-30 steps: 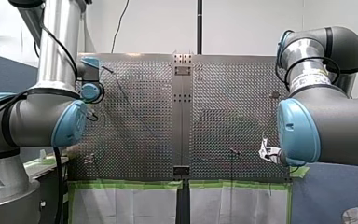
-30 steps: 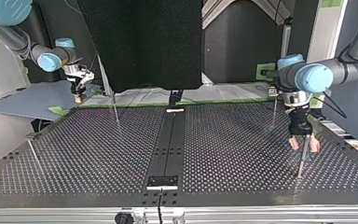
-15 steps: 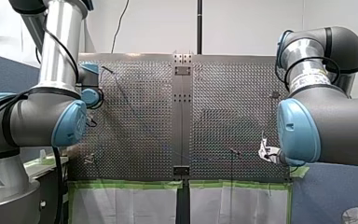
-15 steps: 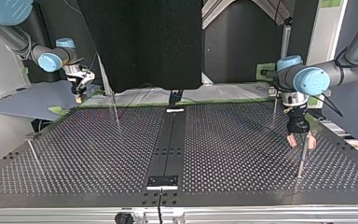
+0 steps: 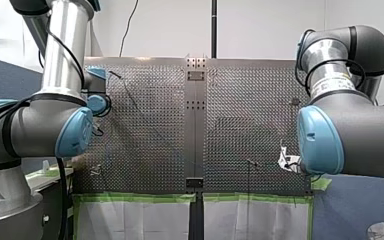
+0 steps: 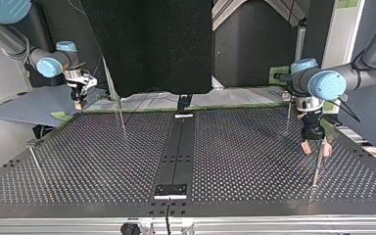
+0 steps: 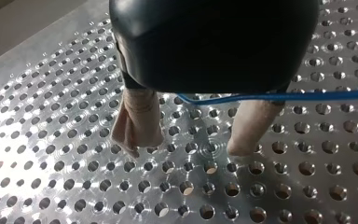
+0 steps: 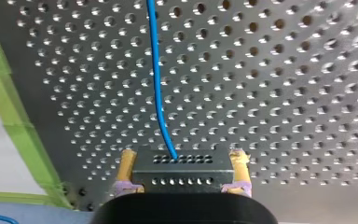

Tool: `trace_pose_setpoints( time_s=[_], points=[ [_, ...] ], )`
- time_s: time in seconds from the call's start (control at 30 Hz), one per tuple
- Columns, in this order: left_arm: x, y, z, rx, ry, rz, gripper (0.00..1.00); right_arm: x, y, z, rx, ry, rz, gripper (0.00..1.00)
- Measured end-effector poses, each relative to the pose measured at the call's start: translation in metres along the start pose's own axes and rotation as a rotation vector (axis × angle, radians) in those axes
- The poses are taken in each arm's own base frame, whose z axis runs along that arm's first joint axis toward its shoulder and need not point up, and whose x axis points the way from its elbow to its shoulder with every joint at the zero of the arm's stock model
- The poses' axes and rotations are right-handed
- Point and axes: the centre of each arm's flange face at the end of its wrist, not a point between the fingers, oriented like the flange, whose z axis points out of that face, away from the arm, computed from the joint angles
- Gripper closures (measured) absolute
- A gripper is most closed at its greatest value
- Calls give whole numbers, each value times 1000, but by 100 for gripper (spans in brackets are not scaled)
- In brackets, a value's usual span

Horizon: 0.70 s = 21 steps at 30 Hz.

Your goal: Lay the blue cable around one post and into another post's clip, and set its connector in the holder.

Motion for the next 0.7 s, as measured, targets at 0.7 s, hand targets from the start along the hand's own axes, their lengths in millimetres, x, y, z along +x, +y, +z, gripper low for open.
trace_pose_setpoints(
  time_s=[0.7],
  points=[
    [0, 0, 0, -2, 1, 1, 0, 96, -33, -31, -29, 19, 28, 100]
  ],
)
